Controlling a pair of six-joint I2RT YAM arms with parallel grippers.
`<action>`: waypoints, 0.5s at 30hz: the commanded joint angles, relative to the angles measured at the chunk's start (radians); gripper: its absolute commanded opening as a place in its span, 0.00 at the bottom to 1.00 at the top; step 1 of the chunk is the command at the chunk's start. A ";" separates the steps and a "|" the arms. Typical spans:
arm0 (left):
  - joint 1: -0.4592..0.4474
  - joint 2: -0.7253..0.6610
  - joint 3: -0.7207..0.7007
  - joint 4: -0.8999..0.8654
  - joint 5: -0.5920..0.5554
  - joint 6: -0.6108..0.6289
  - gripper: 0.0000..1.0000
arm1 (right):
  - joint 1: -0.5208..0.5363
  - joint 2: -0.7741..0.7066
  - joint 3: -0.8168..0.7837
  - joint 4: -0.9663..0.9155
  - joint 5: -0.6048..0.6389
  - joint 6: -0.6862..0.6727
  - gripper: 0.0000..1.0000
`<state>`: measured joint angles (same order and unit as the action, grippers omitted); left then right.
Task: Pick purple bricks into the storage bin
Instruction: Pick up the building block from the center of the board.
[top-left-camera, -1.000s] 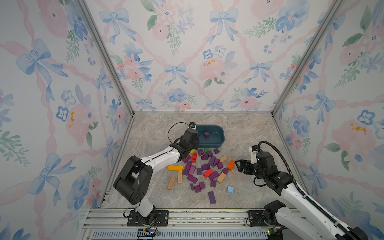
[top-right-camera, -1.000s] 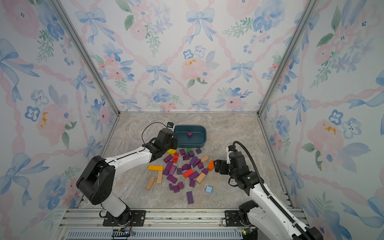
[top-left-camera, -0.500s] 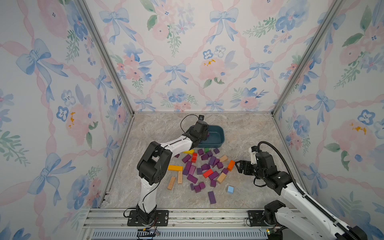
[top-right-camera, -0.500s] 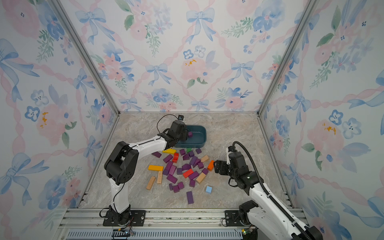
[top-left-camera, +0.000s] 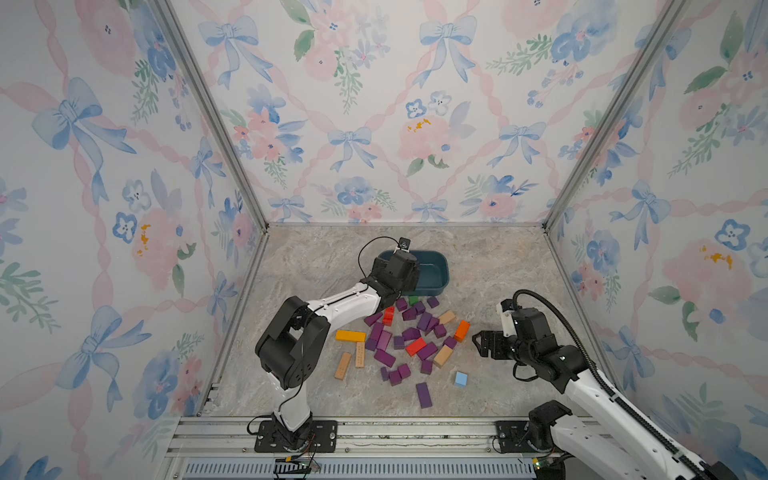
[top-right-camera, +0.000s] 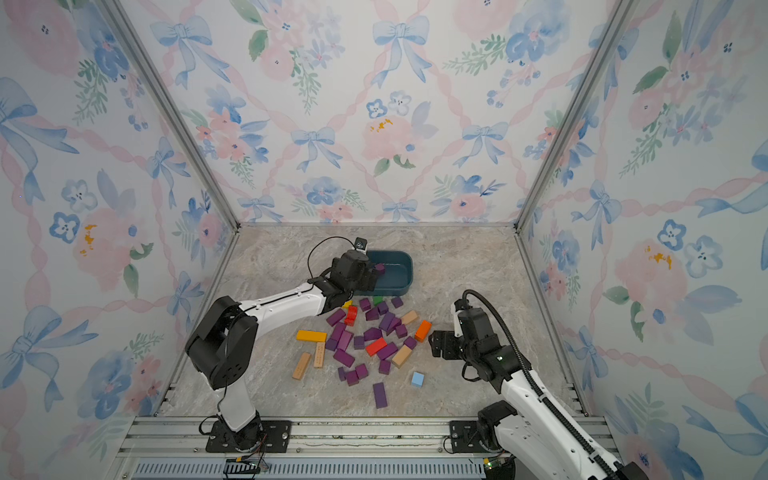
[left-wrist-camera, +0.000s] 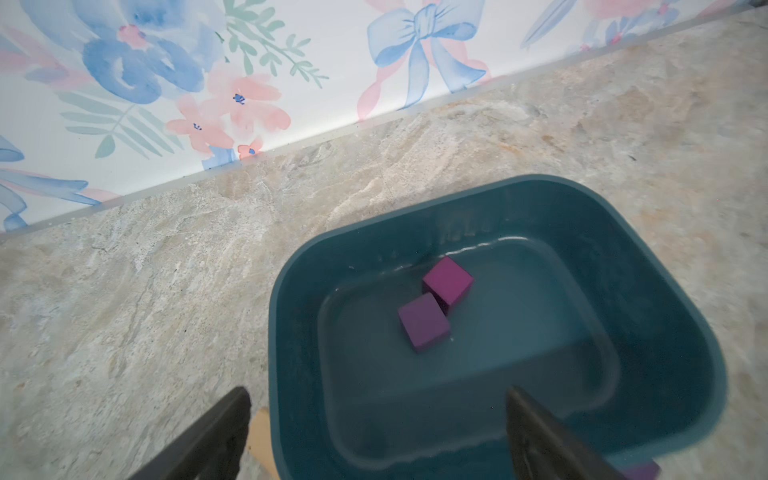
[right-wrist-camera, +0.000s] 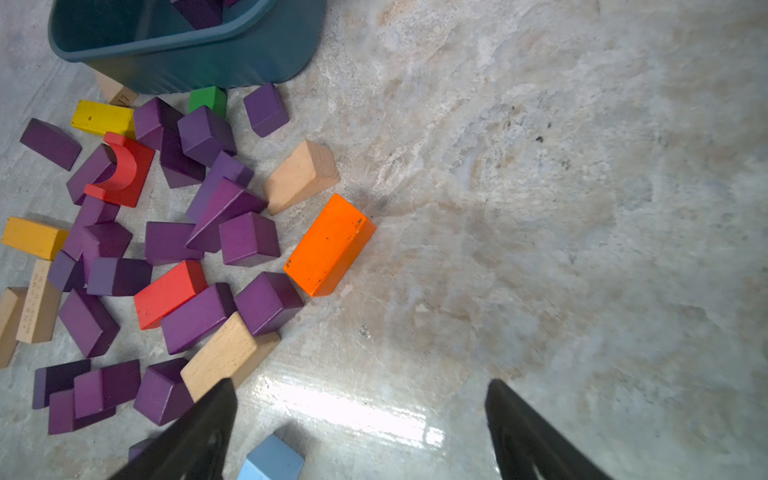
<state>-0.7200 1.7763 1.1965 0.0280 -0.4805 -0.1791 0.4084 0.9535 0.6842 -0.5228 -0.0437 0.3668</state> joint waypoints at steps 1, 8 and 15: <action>-0.085 -0.060 -0.075 0.006 -0.094 0.111 0.98 | 0.031 0.029 0.047 -0.037 0.000 -0.031 0.92; -0.116 -0.254 -0.313 0.077 -0.033 0.066 0.98 | 0.127 0.157 0.103 -0.014 0.042 -0.018 0.90; -0.118 -0.541 -0.616 0.286 0.034 0.053 0.98 | 0.212 0.334 0.173 0.087 0.038 0.045 0.88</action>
<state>-0.8379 1.3193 0.6750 0.1802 -0.4881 -0.1204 0.5934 1.2148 0.7929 -0.4782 -0.0147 0.3767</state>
